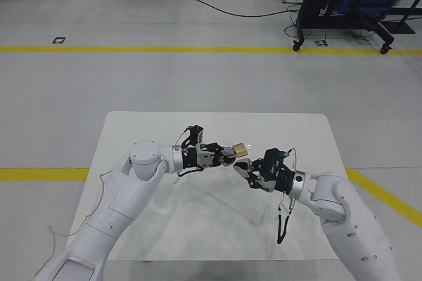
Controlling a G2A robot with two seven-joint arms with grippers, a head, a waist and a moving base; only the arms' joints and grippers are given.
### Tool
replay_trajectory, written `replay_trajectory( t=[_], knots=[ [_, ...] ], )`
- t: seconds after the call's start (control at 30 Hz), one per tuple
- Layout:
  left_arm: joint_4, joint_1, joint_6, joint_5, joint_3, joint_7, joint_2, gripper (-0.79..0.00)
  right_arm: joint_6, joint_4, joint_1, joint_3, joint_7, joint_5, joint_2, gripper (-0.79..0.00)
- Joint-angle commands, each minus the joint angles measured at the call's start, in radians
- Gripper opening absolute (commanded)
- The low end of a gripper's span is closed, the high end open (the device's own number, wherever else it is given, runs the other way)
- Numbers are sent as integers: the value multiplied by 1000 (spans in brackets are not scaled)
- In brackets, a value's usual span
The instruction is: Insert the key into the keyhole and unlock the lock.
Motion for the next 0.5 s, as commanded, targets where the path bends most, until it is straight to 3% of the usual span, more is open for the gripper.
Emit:
replay_trajectory(
  t=[0.0,0.13,0.17,0.23,0.27,0.37,0.47],
  knots=[
    [-3,0,-22,-3,-7,17,0,-785,2,-18,-6,7,7,-13,3,-785],
    [-12,6,-91,6,-20,65,-1,-785,24,-105,-52,41,13,-91,12,-785],
    [-15,7,-111,16,-23,75,0,-785,33,-141,-65,57,9,-130,15,-650],
    [-22,9,-152,40,-25,84,1,-785,76,-221,-104,93,-5,-240,20,-542],
    [-29,10,-176,54,-25,78,2,-785,96,-272,-125,110,-23,-311,22,-446],
    [-50,7,-261,114,-25,25,8,-785,122,-363,-200,159,-164,-479,29,-397],
    [-66,11,-366,210,-23,-43,18,-785,162,-354,-263,220,-269,-560,34,-388]
  ],
)
